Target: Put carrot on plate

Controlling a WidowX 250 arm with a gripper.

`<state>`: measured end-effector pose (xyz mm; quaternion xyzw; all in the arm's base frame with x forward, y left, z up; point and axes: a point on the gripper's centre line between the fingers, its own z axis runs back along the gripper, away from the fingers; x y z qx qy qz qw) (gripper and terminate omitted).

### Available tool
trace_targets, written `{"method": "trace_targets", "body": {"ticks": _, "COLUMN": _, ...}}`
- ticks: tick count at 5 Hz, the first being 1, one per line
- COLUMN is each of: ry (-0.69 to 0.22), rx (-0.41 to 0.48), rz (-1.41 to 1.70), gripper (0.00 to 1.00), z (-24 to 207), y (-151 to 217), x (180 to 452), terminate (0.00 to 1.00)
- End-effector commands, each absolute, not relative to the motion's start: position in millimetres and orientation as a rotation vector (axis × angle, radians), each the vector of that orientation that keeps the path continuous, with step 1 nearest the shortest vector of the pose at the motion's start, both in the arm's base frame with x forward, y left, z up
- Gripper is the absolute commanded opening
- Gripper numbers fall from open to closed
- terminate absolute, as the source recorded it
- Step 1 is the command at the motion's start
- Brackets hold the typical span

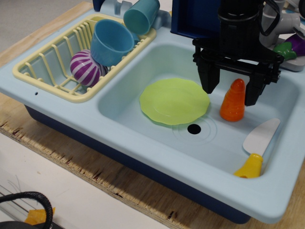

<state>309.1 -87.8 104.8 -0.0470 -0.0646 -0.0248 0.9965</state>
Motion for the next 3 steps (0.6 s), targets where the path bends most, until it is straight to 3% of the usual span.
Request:
{"method": "trace_targets", "body": {"ticks": 1, "ry": -0.154, "rx": -0.114, "rz": -0.046, "gripper": 1.0, "z": 109.6, "y": -86.1, "x": 325.6, "terminate": 0.0}}
{"method": "trace_targets", "body": {"ticks": 2, "ry": -0.138, "rx": -0.135, "rz": -0.047, "gripper": 1.0, "z": 101.7, "y": -90.3, "x": 324.8, "terminate": 0.0}}
{"method": "trace_targets", "body": {"ticks": 3, "ry": -0.114, "rx": -0.144, "rz": -0.052, "gripper": 0.0, "z": 98.5, "y": -93.8, "x": 325.6, "terminate": 0.0}}
